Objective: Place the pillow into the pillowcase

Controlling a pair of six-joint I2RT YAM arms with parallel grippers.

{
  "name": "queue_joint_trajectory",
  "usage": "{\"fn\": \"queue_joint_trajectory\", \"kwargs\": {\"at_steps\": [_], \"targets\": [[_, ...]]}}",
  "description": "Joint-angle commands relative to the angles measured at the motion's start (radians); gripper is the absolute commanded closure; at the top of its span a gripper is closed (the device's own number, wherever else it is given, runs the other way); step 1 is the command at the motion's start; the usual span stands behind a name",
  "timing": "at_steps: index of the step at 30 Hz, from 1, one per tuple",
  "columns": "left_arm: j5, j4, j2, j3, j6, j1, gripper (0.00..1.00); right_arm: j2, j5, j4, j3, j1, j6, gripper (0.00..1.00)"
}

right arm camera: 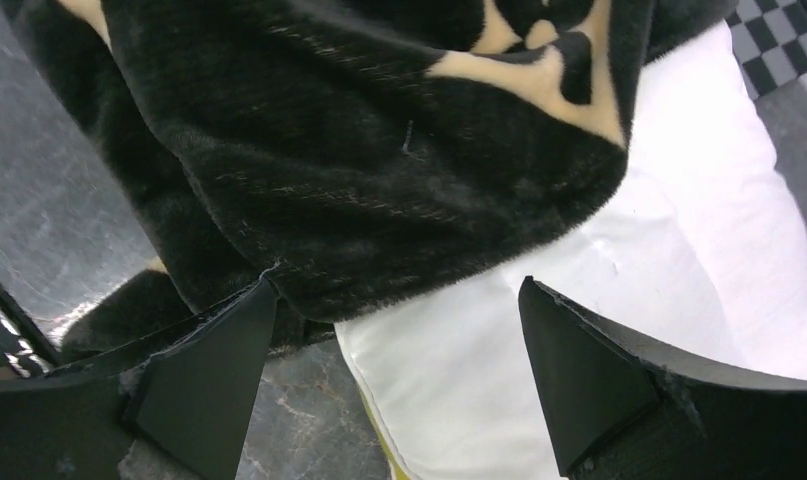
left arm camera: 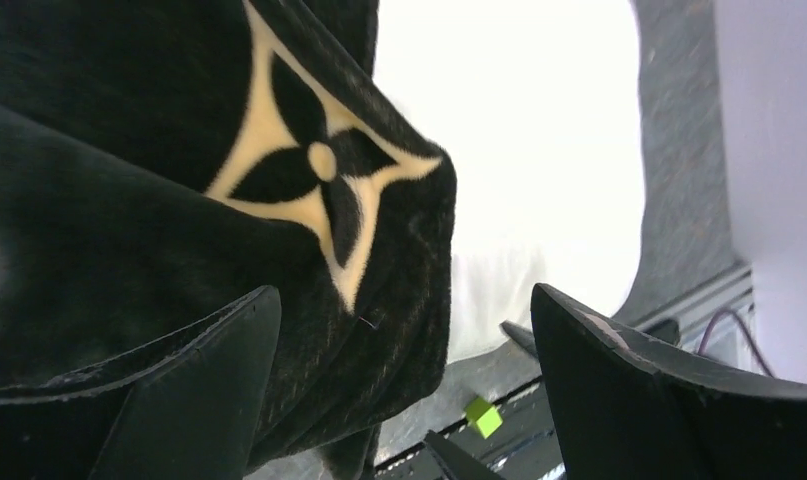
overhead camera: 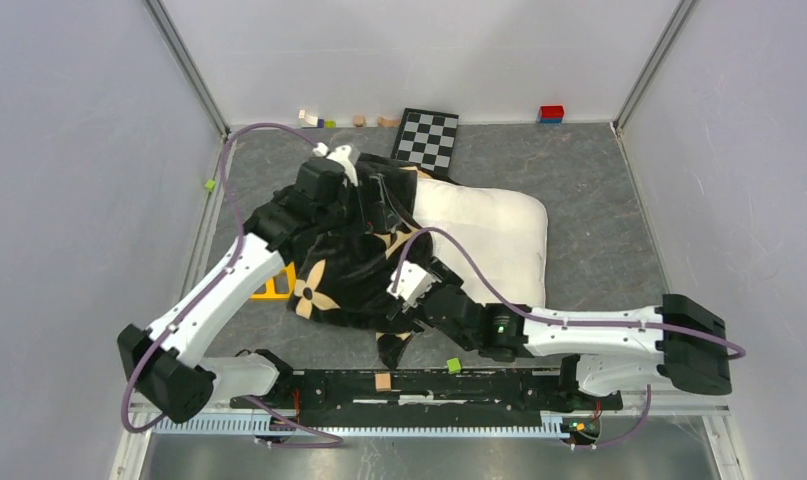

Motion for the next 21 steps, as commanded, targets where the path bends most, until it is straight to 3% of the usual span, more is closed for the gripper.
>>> {"fn": "queue_joint_trajectory", "kwargs": {"at_steps": [1, 10, 11, 13, 14, 15, 17, 19, 21], "targets": [[-0.075, -0.012, -0.084, 0.03, -0.055, 0.033, 0.0, 0.106, 0.077, -0.005, 0.086, 0.038, -0.163, 0.02], [-0.115, -0.067, -0.166, -0.021, -0.034, 0.085, 0.0, 0.345, 0.193, -0.022, 0.13, 0.048, -0.22, 0.02], [-0.125, -0.076, -0.177, -0.027, -0.03, 0.089, 0.0, 0.366, 0.216, -0.027, 0.133, 0.04, -0.218, 0.06], [-0.142, -0.086, -0.203, -0.04, -0.027, 0.092, 0.0, 0.384, 0.234, -0.044, 0.151, 0.008, -0.205, 0.32], [-0.148, -0.091, -0.211, -0.047, -0.026, 0.092, 0.0, 0.374, 0.236, -0.073, 0.161, -0.007, -0.195, 0.54], [-0.15, -0.096, -0.221, -0.053, -0.026, 0.093, 0.0, 0.347, 0.231, -0.085, 0.174, -0.027, -0.185, 0.7], [-0.152, -0.095, -0.237, -0.067, -0.029, 0.094, 0.0, 0.277, 0.182, -0.107, 0.208, -0.067, -0.166, 0.89], [-0.143, -0.096, -0.258, -0.08, -0.035, 0.094, 0.02, 0.198, 0.083, -0.146, 0.261, -0.126, -0.13, 1.0], [-0.117, -0.098, -0.278, -0.092, -0.041, 0.093, 0.05, 0.149, -0.009, -0.201, 0.326, -0.187, -0.093, 1.0]]}}
